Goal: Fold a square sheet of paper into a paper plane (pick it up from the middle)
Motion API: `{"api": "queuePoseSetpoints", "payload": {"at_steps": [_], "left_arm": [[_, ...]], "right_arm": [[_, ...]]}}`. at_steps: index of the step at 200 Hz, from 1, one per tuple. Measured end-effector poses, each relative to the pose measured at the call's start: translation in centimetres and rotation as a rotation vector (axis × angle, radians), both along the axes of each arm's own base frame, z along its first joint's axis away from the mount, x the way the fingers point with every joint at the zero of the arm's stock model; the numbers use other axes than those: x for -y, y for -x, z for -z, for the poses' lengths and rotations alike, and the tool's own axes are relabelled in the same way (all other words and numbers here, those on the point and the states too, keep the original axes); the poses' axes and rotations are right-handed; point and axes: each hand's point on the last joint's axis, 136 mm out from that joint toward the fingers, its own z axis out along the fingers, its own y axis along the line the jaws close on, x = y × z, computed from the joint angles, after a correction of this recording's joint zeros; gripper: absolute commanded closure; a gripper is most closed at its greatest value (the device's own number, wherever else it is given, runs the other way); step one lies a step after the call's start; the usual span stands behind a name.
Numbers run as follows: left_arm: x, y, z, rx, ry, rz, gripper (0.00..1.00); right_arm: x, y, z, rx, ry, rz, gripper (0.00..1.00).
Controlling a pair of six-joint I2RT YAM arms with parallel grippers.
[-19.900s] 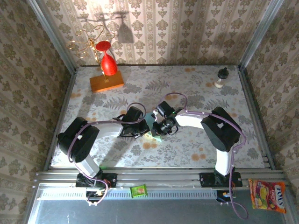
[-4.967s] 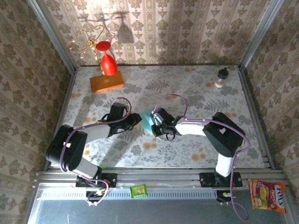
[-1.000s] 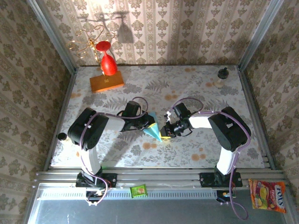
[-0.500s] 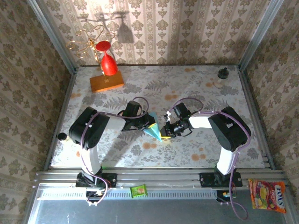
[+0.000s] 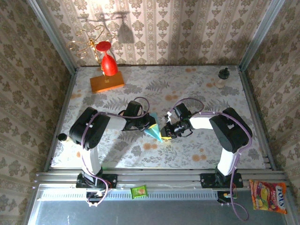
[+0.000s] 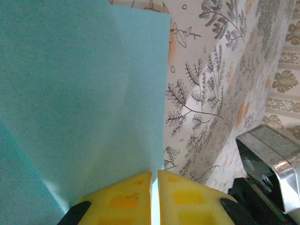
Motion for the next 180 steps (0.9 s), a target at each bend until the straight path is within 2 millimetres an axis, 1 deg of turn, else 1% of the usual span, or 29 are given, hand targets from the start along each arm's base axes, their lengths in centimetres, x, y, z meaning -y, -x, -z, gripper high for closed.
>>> {"api": "queuePoseSetpoints", "payload": {"at_steps": [12,35,56,83,97,137,180], "left_arm": [[0.0,0.0,0.0,0.001,-0.006,0.002,0.88],[0.0,0.0,0.0,0.002,-0.009,0.004,0.87],[0.0,0.0,0.1,0.003,-0.01,0.007,0.87],[0.0,0.0,0.1,0.003,-0.01,0.007,0.87],[0.0,0.0,0.1,0.003,-0.01,0.007,0.88],[0.0,0.0,0.1,0.003,-0.01,0.007,0.88],[0.0,0.0,0.1,0.003,-0.01,0.007,0.87]], "right_arm": [[0.2,-0.2,-0.4,0.011,0.014,0.014,0.68],[0.6,-0.8,-1.9,0.057,0.033,0.038,0.62],[0.5,-1.8,-3.0,0.095,0.057,0.057,0.6],[-0.1,-2.6,-3.6,0.128,0.094,0.057,0.59],[-0.6,-2.7,-3.5,0.135,0.111,0.047,0.59],[-1.4,-2.2,-2.0,0.117,0.182,0.013,0.59],[-1.3,-2.0,-0.7,0.106,0.234,-0.003,0.65]]}}
